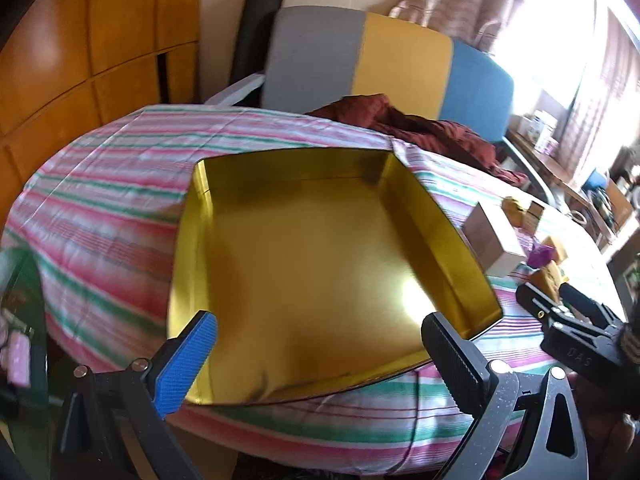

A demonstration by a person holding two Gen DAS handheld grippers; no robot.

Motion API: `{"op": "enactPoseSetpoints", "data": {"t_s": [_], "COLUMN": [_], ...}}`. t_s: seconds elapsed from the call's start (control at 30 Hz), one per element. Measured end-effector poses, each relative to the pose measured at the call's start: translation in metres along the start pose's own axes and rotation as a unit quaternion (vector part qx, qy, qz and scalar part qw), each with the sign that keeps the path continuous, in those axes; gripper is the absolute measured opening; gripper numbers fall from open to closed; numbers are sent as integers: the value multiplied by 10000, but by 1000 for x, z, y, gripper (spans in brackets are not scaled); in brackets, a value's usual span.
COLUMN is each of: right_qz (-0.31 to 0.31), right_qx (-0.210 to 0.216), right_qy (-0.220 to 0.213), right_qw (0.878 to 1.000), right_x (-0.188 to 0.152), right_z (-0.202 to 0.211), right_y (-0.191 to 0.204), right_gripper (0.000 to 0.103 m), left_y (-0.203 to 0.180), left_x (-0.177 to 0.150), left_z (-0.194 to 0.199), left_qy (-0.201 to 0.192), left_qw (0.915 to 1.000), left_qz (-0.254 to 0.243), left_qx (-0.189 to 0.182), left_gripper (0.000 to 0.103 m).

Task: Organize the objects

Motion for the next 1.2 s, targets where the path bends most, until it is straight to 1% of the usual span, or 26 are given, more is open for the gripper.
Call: {"op": "enactPoseSetpoints", "data": {"t_s": [0.1,0.2,0.23,0.37,0.47,0.5,0.63,0.77,0.93,1.1,1.2], "right_qz": [-138,-221,-174,-404,-498,-557,-635,-756,-859,-1017,-1099], "right_qx": [-63,-157,-247,-347,-550,-607,-821,-921,-1008,-1002,-893], "right_qy": [58,98,200,27,-75,-81,-49,-95,-50,28,29], "right_qw": [9999,9996,9993,9986,9972,9966,9946,9928,9912,9897,9899], "right_x": [-5,-9,-11,-12,-11,-12,-8,-3,1,3,11], "right_z": [3,11,15,24,32,34,42,45,45,40,37], "right_y": [-16,-33,-39,-68,-93,-102,-122,-141,-156,-165,-166], "right_gripper": [100,100,100,100,100,100,100,100,100,100,100], "left_y": [-17,-35,-43,-70,-95,-103,-136,-177,-214,-235,-240], "left_x": [9,18,21,31,35,36,43,50,48,41,36], "left_z": [-2,-12,-15,-27,-40,-45,-59,-81,-110,-144,-165], "left_qy": [-7,131,183,309,499,553,678,811,1001,1167,1285], "left_qw": [9997,9988,9982,9958,9920,9910,9856,9784,9724,9710,9702], "left_qz": [-146,-328,-360,-511,-644,-702,-830,-1022,-1238,-1464,-1522], "left_qx": [-206,-344,-438,-692,-960,-997,-1305,-1602,-1705,-1486,-1378], "left_gripper": [103,103,103,103,103,103,103,103,103,103,103]}}
Point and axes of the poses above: each gripper's, at about its wrist camera, not at the fingertips, and z roughly against the way its jaws point, y to its left, x to its top, the point moved 8 cm from there along -z, roughly the way its jaws point, and after that the axes turned 10 degrees about -y, right-handed, at the moved point
